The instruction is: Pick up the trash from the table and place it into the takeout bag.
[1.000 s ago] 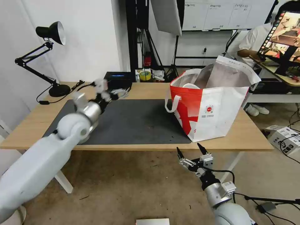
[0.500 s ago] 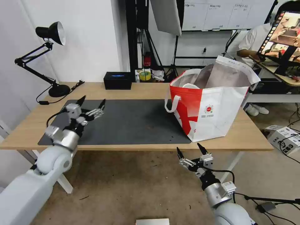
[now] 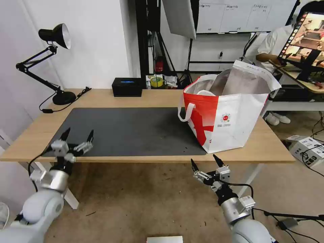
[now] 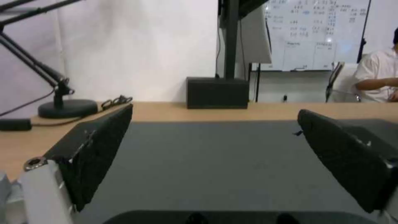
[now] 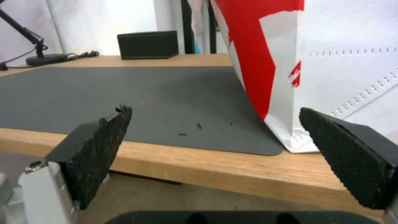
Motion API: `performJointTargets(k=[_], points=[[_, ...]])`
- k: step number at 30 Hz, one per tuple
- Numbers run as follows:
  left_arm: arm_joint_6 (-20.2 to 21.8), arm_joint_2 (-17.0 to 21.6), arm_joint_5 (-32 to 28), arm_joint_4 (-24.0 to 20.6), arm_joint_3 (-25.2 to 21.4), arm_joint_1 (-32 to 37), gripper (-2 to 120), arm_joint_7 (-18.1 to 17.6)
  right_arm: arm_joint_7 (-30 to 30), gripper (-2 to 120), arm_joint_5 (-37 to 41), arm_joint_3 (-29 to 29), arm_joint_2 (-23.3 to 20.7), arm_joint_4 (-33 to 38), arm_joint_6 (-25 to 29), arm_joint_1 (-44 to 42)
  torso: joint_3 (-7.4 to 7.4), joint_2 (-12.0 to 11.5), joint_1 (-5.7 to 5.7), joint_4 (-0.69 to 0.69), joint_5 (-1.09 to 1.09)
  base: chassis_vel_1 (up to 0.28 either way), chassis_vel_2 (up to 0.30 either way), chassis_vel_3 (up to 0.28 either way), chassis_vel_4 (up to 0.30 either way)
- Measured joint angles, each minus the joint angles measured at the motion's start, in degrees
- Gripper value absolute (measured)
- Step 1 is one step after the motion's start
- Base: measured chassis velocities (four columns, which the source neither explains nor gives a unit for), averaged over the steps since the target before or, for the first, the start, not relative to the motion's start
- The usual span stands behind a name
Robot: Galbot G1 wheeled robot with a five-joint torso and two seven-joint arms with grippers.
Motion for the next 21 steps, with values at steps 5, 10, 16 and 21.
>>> performJointTargets(k=[5, 10, 16, 21], points=[[-1.3, -0.7, 0.0, 1.7, -0.9, 2.9, 100, 0.6, 0.0, 100, 0.0, 0.0, 0.0, 0.0, 0.0, 0.0, 0.0, 0.0, 0.0, -0.01, 0.0, 0.0, 0.0, 0.0, 0.0], [-1.8, -1.4, 0.3, 2.2, -2.7, 5.1, 100, 0.7, 0.0, 100, 0.0, 0.0, 0.0, 0.0, 0.0, 0.0, 0.0, 0.0, 0.0, 0.0, 0.0, 0.0, 0.0, 0.0, 0.0], [-2.1, -2.9, 0.3, 2.5, -4.2, 7.3, 100, 1.1, 0.0, 100, 0.0, 0.0, 0.0, 0.0, 0.0, 0.0, 0.0, 0.0, 0.01, -0.01, 0.0, 0.0, 0.0, 0.0, 0.0], [-2.9, -4.9, 0.5, 2.6, -5.3, 10.0, 100, 2.2, 0.0, 100, 0.0, 0.0, 0.0, 0.0, 0.0, 0.0, 0.0, 0.0, 0.0, 0.0, 0.0, 0.0, 0.0, 0.0, 0.0]])
